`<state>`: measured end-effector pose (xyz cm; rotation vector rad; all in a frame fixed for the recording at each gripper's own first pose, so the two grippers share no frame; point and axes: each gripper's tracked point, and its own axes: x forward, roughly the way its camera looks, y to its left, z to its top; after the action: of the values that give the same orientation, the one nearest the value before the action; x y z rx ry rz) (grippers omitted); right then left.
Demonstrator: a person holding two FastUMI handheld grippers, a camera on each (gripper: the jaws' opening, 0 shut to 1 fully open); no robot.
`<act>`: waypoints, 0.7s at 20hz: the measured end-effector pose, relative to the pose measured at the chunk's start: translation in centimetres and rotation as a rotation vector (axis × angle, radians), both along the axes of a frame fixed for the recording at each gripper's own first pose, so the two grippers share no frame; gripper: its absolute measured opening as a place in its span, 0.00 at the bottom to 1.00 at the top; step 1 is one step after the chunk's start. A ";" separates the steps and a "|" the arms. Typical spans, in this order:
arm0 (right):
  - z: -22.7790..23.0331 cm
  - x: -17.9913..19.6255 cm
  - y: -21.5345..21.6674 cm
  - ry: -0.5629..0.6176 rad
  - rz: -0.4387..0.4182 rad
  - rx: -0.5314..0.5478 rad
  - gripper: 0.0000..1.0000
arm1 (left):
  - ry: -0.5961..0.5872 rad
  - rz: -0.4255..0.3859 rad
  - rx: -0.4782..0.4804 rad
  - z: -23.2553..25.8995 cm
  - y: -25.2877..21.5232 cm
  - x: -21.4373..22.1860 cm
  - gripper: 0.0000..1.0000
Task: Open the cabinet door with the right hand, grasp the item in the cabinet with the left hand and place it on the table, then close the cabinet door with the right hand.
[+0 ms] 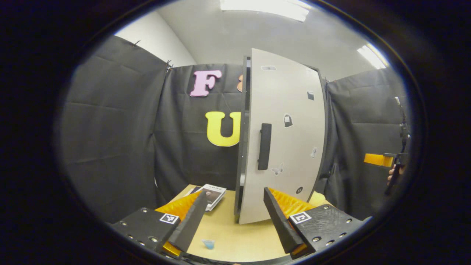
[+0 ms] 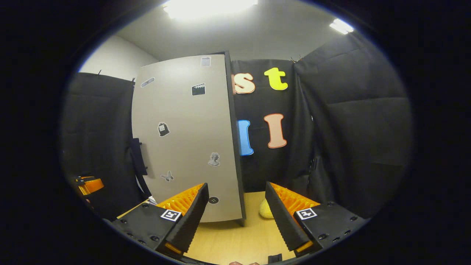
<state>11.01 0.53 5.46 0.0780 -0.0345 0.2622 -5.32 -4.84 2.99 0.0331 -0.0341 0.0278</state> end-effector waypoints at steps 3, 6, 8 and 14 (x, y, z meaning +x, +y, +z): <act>0.4 -0.5 -0.9 -0.025 0.023 -0.004 0.97 | -0.004 0.011 -0.015 0.3 -1.8 -0.3 0.91; 0.7 -0.6 -1.5 -0.053 0.024 -0.014 0.97 | -0.019 0.011 0.009 1.5 -2.8 -0.7 0.93; 0.3 -0.3 -1.5 -0.053 0.026 -0.020 0.97 | -0.023 0.019 0.030 2.0 -3.0 -0.9 0.92; -0.4 1.1 -2.1 -0.075 0.038 -0.068 0.97 | -0.018 0.059 0.084 2.4 -2.3 -1.3 0.91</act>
<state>12.07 -1.58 5.03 0.0015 -0.0984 0.3035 -6.62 -7.14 5.42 0.1179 -0.0523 0.0856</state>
